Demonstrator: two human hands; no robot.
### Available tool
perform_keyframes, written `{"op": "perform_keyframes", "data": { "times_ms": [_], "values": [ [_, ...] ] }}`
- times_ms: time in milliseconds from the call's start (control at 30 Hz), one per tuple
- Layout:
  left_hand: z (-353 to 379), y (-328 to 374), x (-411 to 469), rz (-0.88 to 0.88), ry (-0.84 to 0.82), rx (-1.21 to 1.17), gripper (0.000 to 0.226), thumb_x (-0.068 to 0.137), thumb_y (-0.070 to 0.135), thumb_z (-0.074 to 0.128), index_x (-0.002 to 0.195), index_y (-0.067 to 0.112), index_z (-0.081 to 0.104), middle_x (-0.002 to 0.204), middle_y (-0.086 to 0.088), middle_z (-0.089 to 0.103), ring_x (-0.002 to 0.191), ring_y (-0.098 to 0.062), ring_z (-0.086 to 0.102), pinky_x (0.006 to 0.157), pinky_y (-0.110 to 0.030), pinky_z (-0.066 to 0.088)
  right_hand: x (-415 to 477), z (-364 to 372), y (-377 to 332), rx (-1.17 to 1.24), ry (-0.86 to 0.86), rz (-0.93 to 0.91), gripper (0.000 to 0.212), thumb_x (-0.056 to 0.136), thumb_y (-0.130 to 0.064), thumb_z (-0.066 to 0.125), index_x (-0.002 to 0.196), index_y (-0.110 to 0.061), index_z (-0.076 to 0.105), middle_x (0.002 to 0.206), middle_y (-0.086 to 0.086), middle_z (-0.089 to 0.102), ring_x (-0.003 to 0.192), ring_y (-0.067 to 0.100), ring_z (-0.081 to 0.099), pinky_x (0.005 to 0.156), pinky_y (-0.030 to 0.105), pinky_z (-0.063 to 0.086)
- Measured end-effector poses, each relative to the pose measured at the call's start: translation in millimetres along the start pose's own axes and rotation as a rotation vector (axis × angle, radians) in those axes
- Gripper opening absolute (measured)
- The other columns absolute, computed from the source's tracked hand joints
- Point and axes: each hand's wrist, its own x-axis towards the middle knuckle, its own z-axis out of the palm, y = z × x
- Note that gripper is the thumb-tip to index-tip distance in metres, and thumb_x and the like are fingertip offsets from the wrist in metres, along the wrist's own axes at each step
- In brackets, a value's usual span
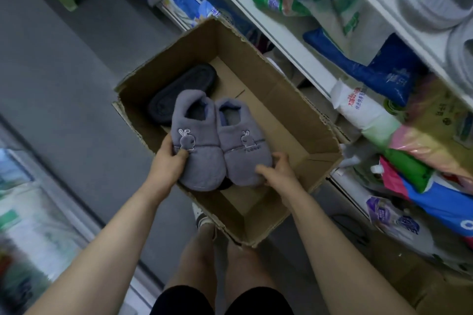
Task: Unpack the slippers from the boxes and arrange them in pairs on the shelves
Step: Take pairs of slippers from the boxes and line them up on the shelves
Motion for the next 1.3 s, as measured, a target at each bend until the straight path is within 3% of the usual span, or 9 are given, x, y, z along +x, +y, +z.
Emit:
{"op": "perform_keyframes", "data": {
  "times_ms": [133, 200, 300, 467, 633, 800, 1000, 1200, 1300],
  "values": [
    [-6, 0, 4, 0.005, -0.088, -0.028, 0.048, 0.094, 0.015, 0.057, 0.137, 0.032, 0.044, 0.122, 0.005, 0.059, 0.11, -0.013, 0.056, 0.092, -0.032, 0.046, 9, 3, -13, 0.11, 0.01, 0.07, 0.08, 0.069, -0.053, 0.079, 0.129, -0.014, 0.043, 0.124, 0.009, 0.061, 0.102, 0.024, 0.066, 0.071, 0.038, 0.06],
    [-7, 0, 3, -0.013, -0.133, -0.032, 0.052, 0.094, 0.01, 0.055, 0.14, 0.03, 0.042, 0.124, 0.003, 0.058, 0.11, -0.014, 0.056, 0.089, -0.03, 0.046, 8, 5, -20, 0.072, -0.052, 0.064, 0.077, 0.082, -0.048, 0.073, 0.143, -0.024, 0.032, 0.132, 0.004, 0.056, 0.108, 0.025, 0.062, 0.065, 0.032, 0.054],
    [-11, -1, 0, -0.018, -0.138, -0.053, 0.052, 0.094, 0.007, 0.054, 0.141, 0.027, 0.043, 0.128, 0.001, 0.058, 0.114, -0.017, 0.057, 0.096, -0.038, 0.048, 4, 6, -28, 0.093, -0.146, 0.024, 0.048, 0.095, -0.029, 0.062, 0.14, -0.024, 0.043, 0.133, 0.004, 0.058, 0.102, 0.018, 0.062, 0.063, 0.028, 0.051],
    [-21, 10, -12, -0.034, -0.151, -0.111, 0.048, 0.094, 0.01, 0.055, 0.137, 0.03, 0.047, 0.131, 0.0, 0.057, 0.117, -0.021, 0.056, 0.1, -0.049, 0.047, -31, -10, -39, 0.19, -0.128, -0.015, 0.057, 0.094, -0.015, 0.063, 0.145, -0.024, 0.038, 0.134, 0.005, 0.055, 0.114, 0.025, 0.059, 0.078, 0.038, 0.058],
    [-30, 40, -43, 0.038, -0.23, -0.115, 0.046, 0.093, 0.014, 0.058, 0.134, 0.034, 0.049, 0.132, 0.001, 0.056, 0.119, -0.023, 0.055, 0.1, -0.051, 0.046, -88, -35, -42, 0.253, -0.057, -0.178, 0.056, 0.093, -0.015, 0.065, 0.142, -0.028, 0.041, 0.132, 0.0, 0.058, 0.106, 0.014, 0.062, 0.068, 0.03, 0.057],
    [-27, 80, -88, 0.142, -0.324, -0.115, 0.044, 0.094, 0.012, 0.056, 0.133, 0.031, 0.051, 0.131, 0.0, 0.057, 0.117, -0.022, 0.056, 0.1, -0.047, 0.047, -153, -67, -29, 0.312, 0.091, -0.364, 0.05, 0.092, -0.01, 0.064, 0.136, -0.03, 0.05, 0.102, -0.002, 0.07, 0.093, 0.014, 0.068, 0.063, 0.026, 0.055],
    [1, 114, -152, 0.281, -0.443, -0.101, 0.045, 0.095, 0.01, 0.054, 0.136, 0.024, 0.049, 0.128, -0.002, 0.06, 0.114, -0.02, 0.059, 0.087, -0.037, 0.052, -226, -108, 7, 0.37, 0.233, -0.529, 0.049, 0.092, -0.009, 0.063, 0.128, -0.039, 0.053, 0.116, 0.005, 0.067, 0.1, 0.017, 0.066, 0.06, 0.019, 0.05],
    [57, 120, -229, 0.438, -0.57, -0.068, 0.042, 0.094, 0.004, 0.053, 0.134, 0.017, 0.05, 0.116, -0.004, 0.066, 0.098, -0.016, 0.066, 0.071, -0.025, 0.058, -281, -176, 62, 0.46, 0.293, -0.643, 0.051, 0.09, -0.011, 0.067, 0.131, -0.039, 0.054, 0.126, 0.004, 0.065, 0.114, 0.019, 0.063, 0.089, 0.04, 0.055],
    [97, 117, -274, 0.515, -0.611, -0.062, 0.042, 0.093, 0.002, 0.053, 0.132, 0.017, 0.05, 0.115, -0.002, 0.065, 0.106, -0.02, 0.063, 0.084, -0.033, 0.055, -312, -222, 95, 0.478, 0.381, -0.702, 0.051, 0.089, -0.01, 0.069, 0.124, -0.045, 0.057, 0.122, 0.007, 0.067, 0.115, 0.023, 0.062, 0.093, 0.041, 0.054]
  ]
}}
